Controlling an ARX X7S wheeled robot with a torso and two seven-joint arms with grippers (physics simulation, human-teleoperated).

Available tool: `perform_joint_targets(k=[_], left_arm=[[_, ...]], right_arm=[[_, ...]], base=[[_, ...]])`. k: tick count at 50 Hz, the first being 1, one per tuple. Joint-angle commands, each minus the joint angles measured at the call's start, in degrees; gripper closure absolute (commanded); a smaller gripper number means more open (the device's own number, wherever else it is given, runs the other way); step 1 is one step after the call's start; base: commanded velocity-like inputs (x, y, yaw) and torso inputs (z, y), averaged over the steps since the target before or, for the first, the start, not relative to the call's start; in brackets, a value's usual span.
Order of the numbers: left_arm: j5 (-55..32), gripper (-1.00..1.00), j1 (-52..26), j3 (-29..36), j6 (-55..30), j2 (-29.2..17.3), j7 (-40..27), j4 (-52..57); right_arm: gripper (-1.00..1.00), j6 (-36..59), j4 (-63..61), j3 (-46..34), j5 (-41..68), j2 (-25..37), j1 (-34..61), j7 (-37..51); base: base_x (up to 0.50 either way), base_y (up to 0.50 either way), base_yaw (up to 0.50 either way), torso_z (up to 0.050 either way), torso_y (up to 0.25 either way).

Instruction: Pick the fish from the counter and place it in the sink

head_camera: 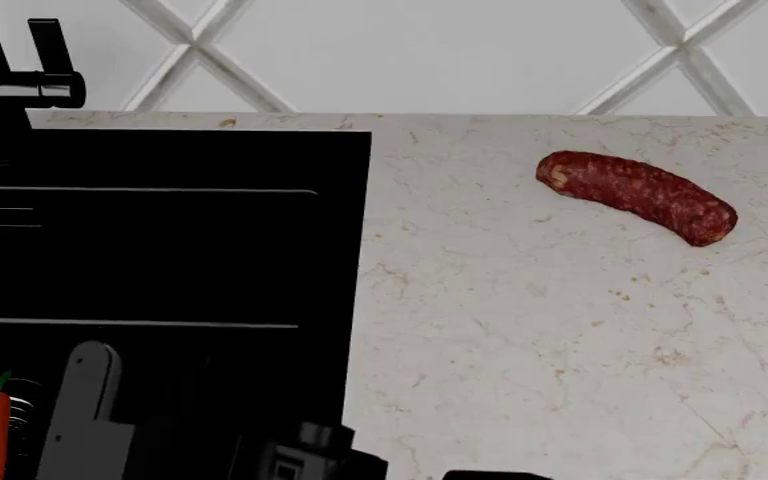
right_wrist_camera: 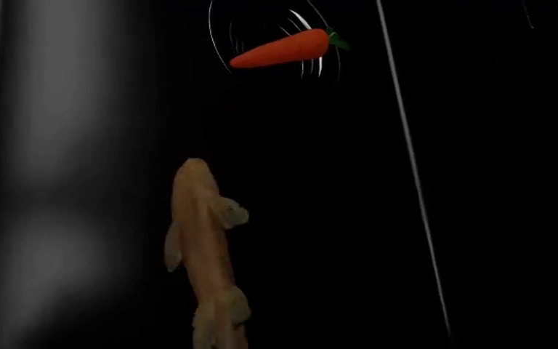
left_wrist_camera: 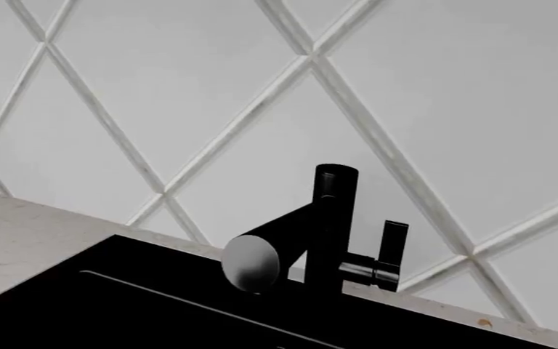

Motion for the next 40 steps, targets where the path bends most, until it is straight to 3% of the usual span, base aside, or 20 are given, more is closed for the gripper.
perform_joint_targets(k=[1, 14, 24, 25, 27, 28, 30, 40], left_arm=[[1.0, -1.00, -0.4, -0.5, 0.1, 0.8, 0.2, -0.8], [0.6, -1.00, -0.6, -0.1, -0.1, 0.6, -0.1, -0.7], [0.7, -1.00, -0.3, 0.2, 0.7, 0.5, -0.3, -1.3], [0.7, -1.00, -0.1, 0.2, 0.8, 0.4, -0.3, -1.4], [0.9, -1.00, -0.1, 0.6, 1.2, 0.4, -0.2, -1.9], [0.8, -1.00, -0.2, 0.7, 1.1, 0.5, -0.3, -1.9], [0.8, -1.00, -0.2, 0.8, 1.1, 0.5, -0.3, -1.8], [0.2, -1.00, -0.7, 0.6, 0.0, 0.3, -0.7, -0.9]], right_arm=[[-1.00, -2.2, 1.4, 0.5, 5.8, -0.5, 1.6, 2.0], [-1.00, -14.1, 6.3, 0.6, 29.1, -0.5, 15.7, 7.4], [-1.00, -19.4, 10.1, 1.3, 35.4, -0.2, 20.9, 8.7], [-1.00, -19.6, 6.5, 2.1, 36.1, 2.1, 21.2, 10.3], [-1.00, -18.1, -10.7, 7.2, 43.4, 19.3, 22.5, 26.7], [-1.00, -17.6, -19.3, 7.3, 43.8, 22.6, 23.0, 27.5], [-1.00, -17.4, -29.4, 7.8, 44.3, 25.3, 23.2, 29.8], [-1.00, -19.3, -43.0, 10.9, 46.9, 39.9, 21.7, 37.6]], base=[[0.00, 0.00, 0.00, 0.000, 0.000], [0.00, 0.00, 0.00, 0.000, 0.000], [0.00, 0.00, 0.00, 0.000, 0.000], [0.00, 0.00, 0.00, 0.000, 0.000], [0.00, 0.00, 0.00, 0.000, 0.000], [0.00, 0.00, 0.00, 0.000, 0.000], [0.00, 0.00, 0.00, 0.000, 0.000], [0.00, 0.00, 0.00, 0.000, 0.000]])
